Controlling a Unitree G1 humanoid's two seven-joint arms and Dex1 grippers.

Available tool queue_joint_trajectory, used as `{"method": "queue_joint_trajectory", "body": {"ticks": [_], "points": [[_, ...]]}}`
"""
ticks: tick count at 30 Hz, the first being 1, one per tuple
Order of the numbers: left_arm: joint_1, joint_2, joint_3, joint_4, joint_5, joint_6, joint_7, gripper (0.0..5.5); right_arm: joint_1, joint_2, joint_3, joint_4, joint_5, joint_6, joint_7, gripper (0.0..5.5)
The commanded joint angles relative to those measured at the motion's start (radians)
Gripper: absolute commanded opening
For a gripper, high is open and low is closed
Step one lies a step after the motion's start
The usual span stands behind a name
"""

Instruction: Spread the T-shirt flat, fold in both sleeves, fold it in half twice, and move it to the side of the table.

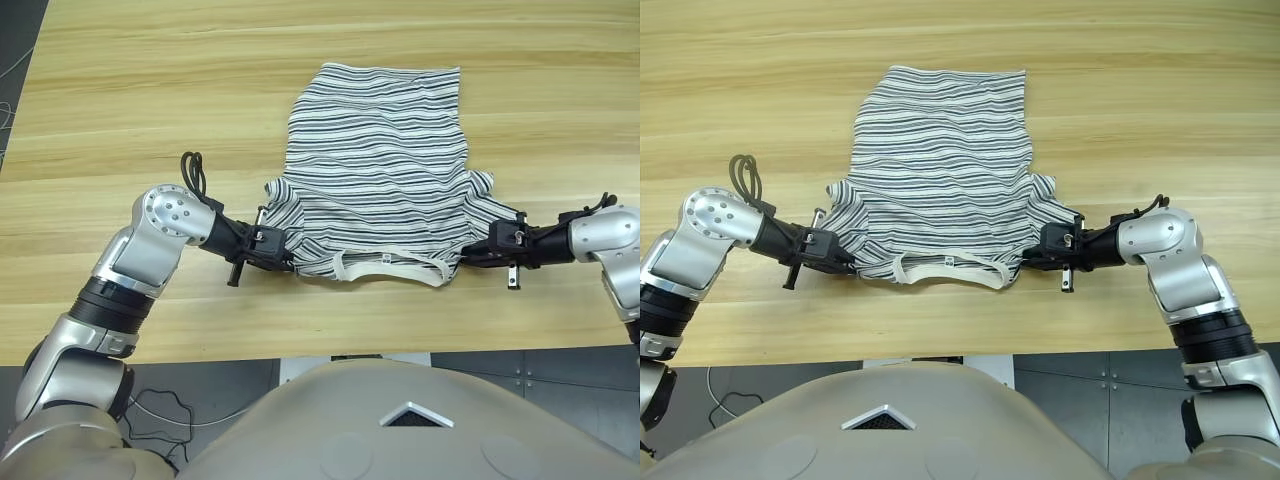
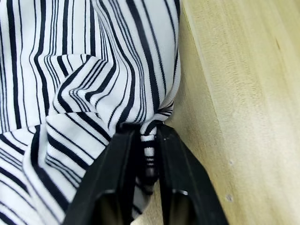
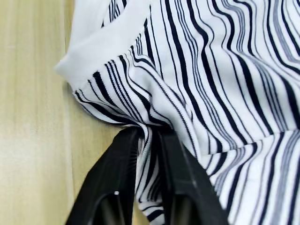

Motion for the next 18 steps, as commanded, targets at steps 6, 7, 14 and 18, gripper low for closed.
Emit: {"method": "queue_joint_trajectory", "body": {"ticks": [6, 7, 14, 18], "points": [[0.008, 0.026, 0.020, -0.110, -0.117, 0.101, -0.063, 1.59, 0.030, -0.109, -0.036, -0.057, 0.118, 0.089, 0.168, 1.86], [0.010, 0.036, 0.023, -0.131, -0.141, 0.115, -0.080, 1.59, 0.034, -0.116, -0.043, -0.078, 0.134, 0.101, 0.177, 1.86], [-0.100, 0.003, 0.134, -0.202, -0.353, 0.285, -0.080, 1.59, -0.173, 0.027, -0.208, -0.125, 0.426, 0.363, 0.071, 1.86], [-0.198, -0.102, 0.175, -0.083, -0.372, 0.352, 0.053, 1.59, -0.267, 0.166, -0.182, -0.048, 0.350, 0.439, -0.190, 1.86]]}}
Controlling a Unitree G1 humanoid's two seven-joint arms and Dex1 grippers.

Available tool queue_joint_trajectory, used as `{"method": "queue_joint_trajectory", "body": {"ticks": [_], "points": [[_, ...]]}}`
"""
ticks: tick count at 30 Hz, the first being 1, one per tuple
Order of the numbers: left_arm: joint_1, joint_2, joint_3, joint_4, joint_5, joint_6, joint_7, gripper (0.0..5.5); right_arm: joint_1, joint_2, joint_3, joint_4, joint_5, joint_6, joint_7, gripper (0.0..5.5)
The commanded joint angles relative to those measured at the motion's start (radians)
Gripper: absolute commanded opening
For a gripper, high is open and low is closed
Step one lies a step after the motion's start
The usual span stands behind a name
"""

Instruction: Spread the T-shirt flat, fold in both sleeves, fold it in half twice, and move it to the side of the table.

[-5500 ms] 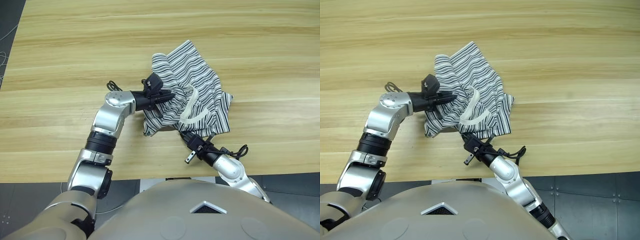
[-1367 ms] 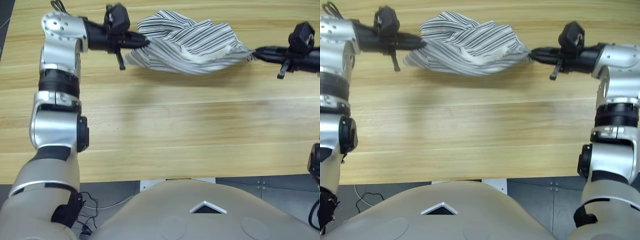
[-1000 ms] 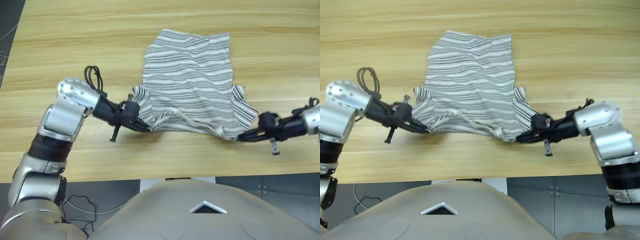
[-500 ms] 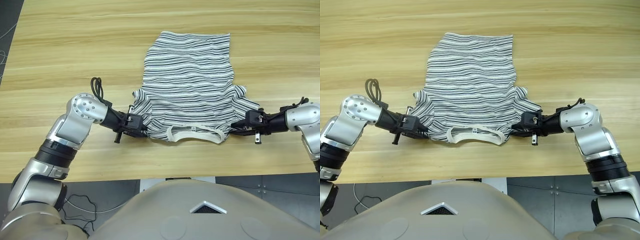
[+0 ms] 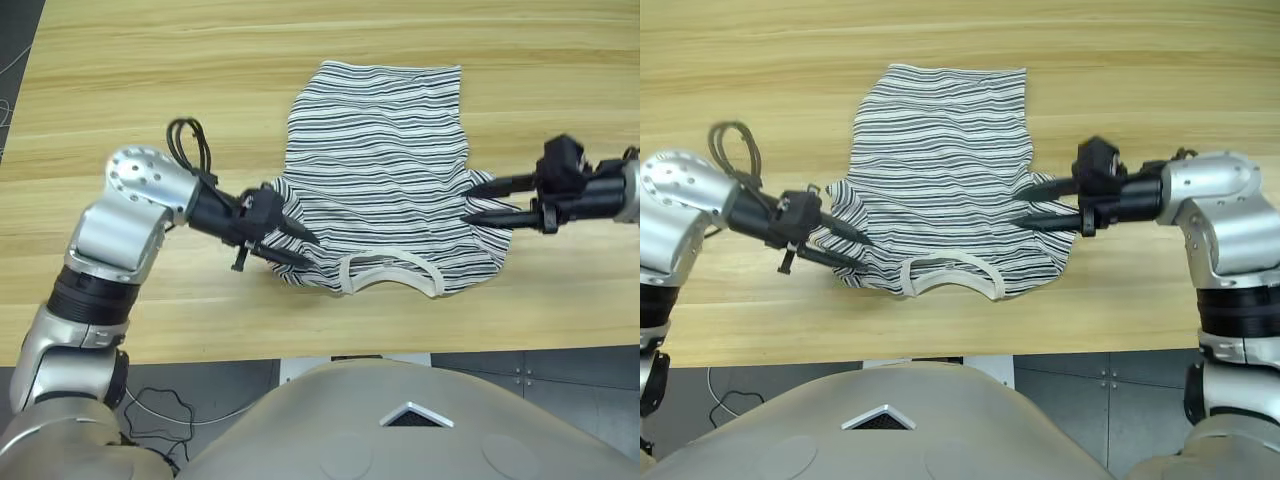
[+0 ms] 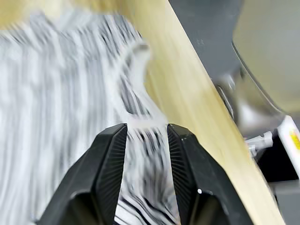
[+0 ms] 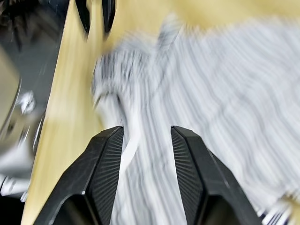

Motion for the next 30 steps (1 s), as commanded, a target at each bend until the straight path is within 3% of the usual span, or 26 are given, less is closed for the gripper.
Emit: {"method": "queue_joint_trajectory", "body": {"ticks": [1, 4, 12, 20, 30], "points": [[-0.072, -0.094, -0.028, 0.180, 0.133, -0.057, 0.183, 1.59, -0.073, 0.150, 0.044, 0.104, -0.138, 0.033, -0.289, 1.86], [-0.075, -0.154, -0.106, 0.328, 0.286, -0.180, 0.295, 1.59, -0.104, 0.263, 0.125, 0.187, -0.270, -0.022, -0.455, 1.86], [-0.006, -0.235, -0.215, 0.371, 0.369, -0.306, 0.289, 1.59, -0.273, 0.498, 0.225, 0.585, -0.492, -0.244, -0.696, 1.86], [-0.009, -0.227, -0.196, 0.356, 0.352, -0.302, 0.270, 1.59, -0.362, 0.485, 0.225, 0.928, -0.635, -0.419, -0.805, 1.86], [0.121, -0.149, -0.228, 0.104, 0.281, -0.247, 0.166, 1.59, -0.387, 0.490, 0.235, 1.071, -0.688, -0.505, -0.790, 1.86]]}}
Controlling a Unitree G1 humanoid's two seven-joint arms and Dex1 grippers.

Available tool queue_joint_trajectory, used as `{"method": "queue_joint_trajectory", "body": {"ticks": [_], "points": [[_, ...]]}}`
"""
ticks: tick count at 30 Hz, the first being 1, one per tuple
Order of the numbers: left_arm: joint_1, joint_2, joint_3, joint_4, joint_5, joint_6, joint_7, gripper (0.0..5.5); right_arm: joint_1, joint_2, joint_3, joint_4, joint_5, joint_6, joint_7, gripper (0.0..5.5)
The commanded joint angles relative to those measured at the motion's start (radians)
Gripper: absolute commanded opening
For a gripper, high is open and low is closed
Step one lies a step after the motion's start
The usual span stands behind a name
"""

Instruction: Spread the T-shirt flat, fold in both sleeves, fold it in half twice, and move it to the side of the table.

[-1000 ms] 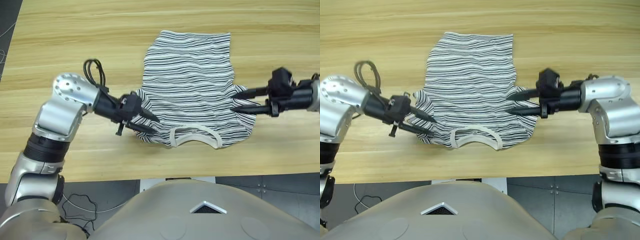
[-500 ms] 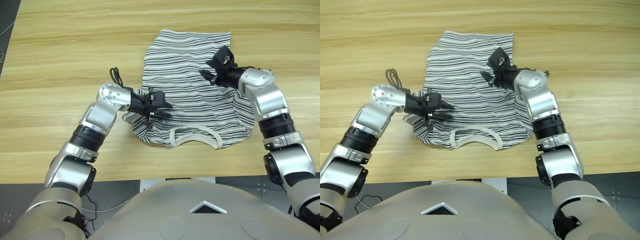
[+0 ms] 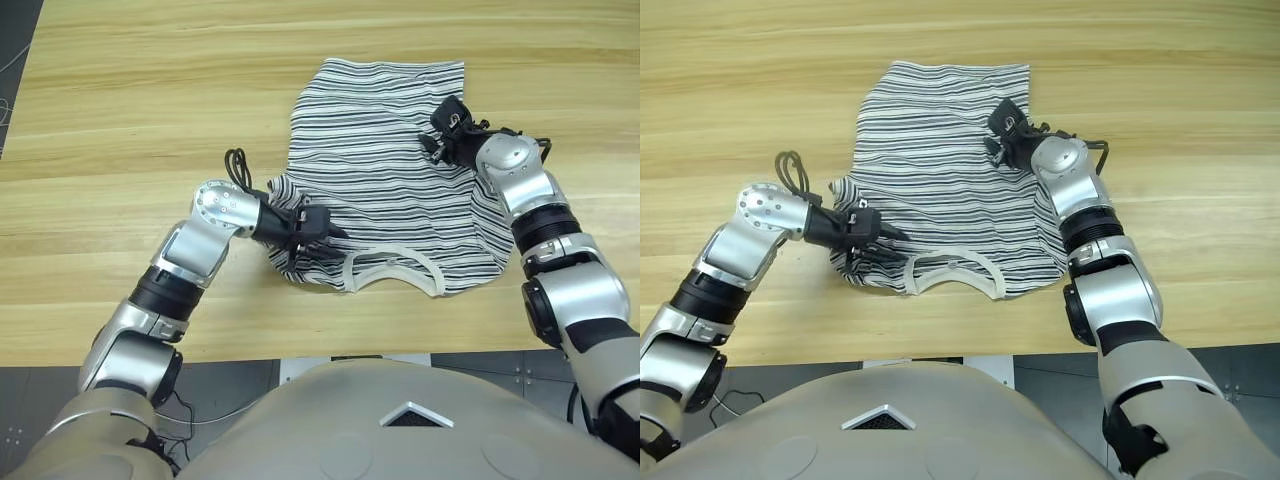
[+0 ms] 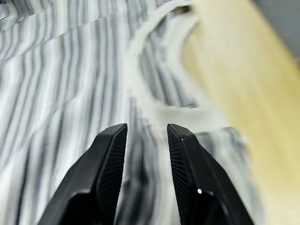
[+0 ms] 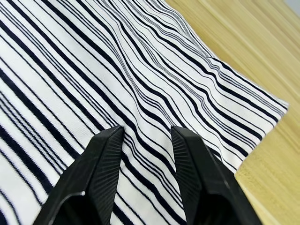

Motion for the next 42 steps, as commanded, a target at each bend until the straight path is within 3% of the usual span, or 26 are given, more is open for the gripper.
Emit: {"method": "queue_joint_trajectory", "body": {"ticks": [1, 19, 26, 36, 42], "points": [[0.040, 0.023, -0.019, -0.085, -0.010, 0.023, -0.020, 1.59, 0.005, -0.010, 0.012, 0.080, -0.045, -0.003, -0.004, 1.86], [0.201, 0.024, -0.065, 0.062, -0.008, -0.009, 0.012, 1.59, -0.034, -0.049, -0.038, 0.093, -0.052, -0.095, -0.027, 1.86], [0.276, 0.044, -0.074, -0.113, -0.097, 0.094, -0.007, 1.59, -0.049, -0.066, -0.060, 0.089, -0.056, -0.105, -0.033, 1.86], [0.231, 0.044, -0.012, -0.115, -0.101, 0.093, 0.033, 1.59, 0.021, -0.066, -0.112, -0.121, 0.013, -0.047, 0.050, 1.86], [0.271, 0.043, 0.120, -0.444, -0.280, 0.161, 0.082, 1.59, 0.060, -0.085, -0.134, -0.177, 0.013, 0.000, 0.045, 1.86]]}}
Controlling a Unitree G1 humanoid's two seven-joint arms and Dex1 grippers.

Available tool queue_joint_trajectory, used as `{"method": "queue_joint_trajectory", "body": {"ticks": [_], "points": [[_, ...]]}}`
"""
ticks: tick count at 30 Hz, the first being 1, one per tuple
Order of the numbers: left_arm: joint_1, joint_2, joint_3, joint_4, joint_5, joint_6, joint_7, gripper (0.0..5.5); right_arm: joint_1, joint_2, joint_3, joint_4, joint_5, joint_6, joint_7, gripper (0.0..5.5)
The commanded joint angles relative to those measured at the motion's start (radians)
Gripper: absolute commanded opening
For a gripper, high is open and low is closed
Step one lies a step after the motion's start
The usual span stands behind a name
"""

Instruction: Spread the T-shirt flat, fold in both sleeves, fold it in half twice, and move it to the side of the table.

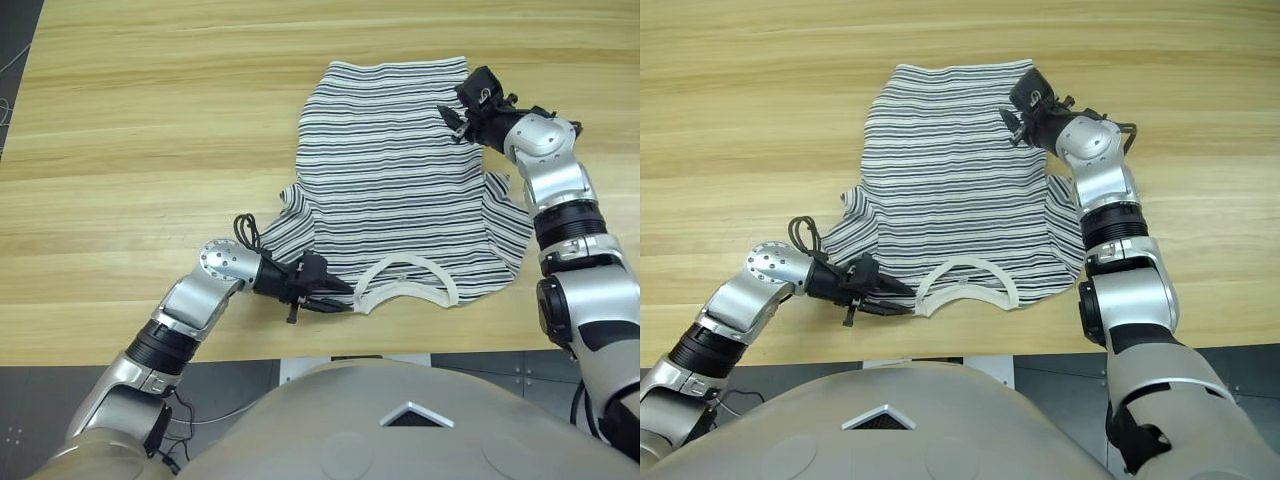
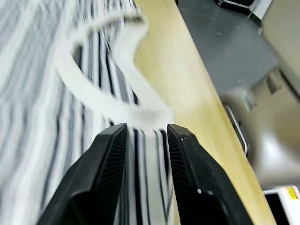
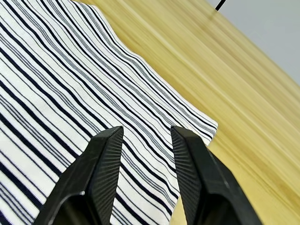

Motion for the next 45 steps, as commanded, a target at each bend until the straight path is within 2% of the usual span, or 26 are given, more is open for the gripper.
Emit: {"method": "queue_joint_trajectory", "body": {"ticks": [1, 8, 12, 14, 17, 25, 34, 39, 45], "points": [[0.010, -0.004, 0.101, -0.191, -0.117, 0.045, 0.062, 1.59, 0.023, -0.022, -0.020, -0.028, 0.003, 0.032, -0.008, 1.86], [0.078, -0.007, 0.261, -0.260, -0.219, 0.095, 0.194, 1.59, 0.085, -0.030, -0.037, -0.103, 0.018, 0.054, -0.010, 1.86], [0.172, -0.110, 0.316, -0.251, -0.263, 0.246, 0.448, 1.59, 0.201, -0.037, -0.070, -0.305, 0.054, 0.091, -0.012, 1.86], [0.209, -0.188, 0.402, -0.262, -0.353, 0.378, 0.628, 1.59, 0.264, -0.032, -0.090, -0.428, 0.083, 0.130, -0.013, 1.86], [0.269, -0.282, 0.540, -0.255, -0.422, 0.476, 0.841, 1.59, 0.346, -0.010, -0.123, -0.601, 0.128, 0.192, -0.036, 1.86], [0.362, -0.399, 0.754, -0.287, -0.587, 0.600, 1.106, 1.59, 0.439, 0.039, -0.138, -0.765, 0.159, 0.279, -0.110, 1.86], [0.409, -0.382, 0.795, -0.238, -0.588, 0.728, 1.217, 1.59, 0.446, 0.049, -0.121, -0.788, 0.140, 0.285, -0.145, 1.86], [0.442, -0.396, 0.772, -0.254, -0.618, 0.808, 1.241, 1.59, 0.438, 0.048, -0.114, -0.785, 0.135, 0.280, -0.160, 1.86], [0.404, -0.411, 0.759, -0.216, -0.638, 0.813, 1.233, 1.59, 0.441, 0.052, -0.107, -0.774, 0.126, 0.268, -0.172, 1.86]]}}
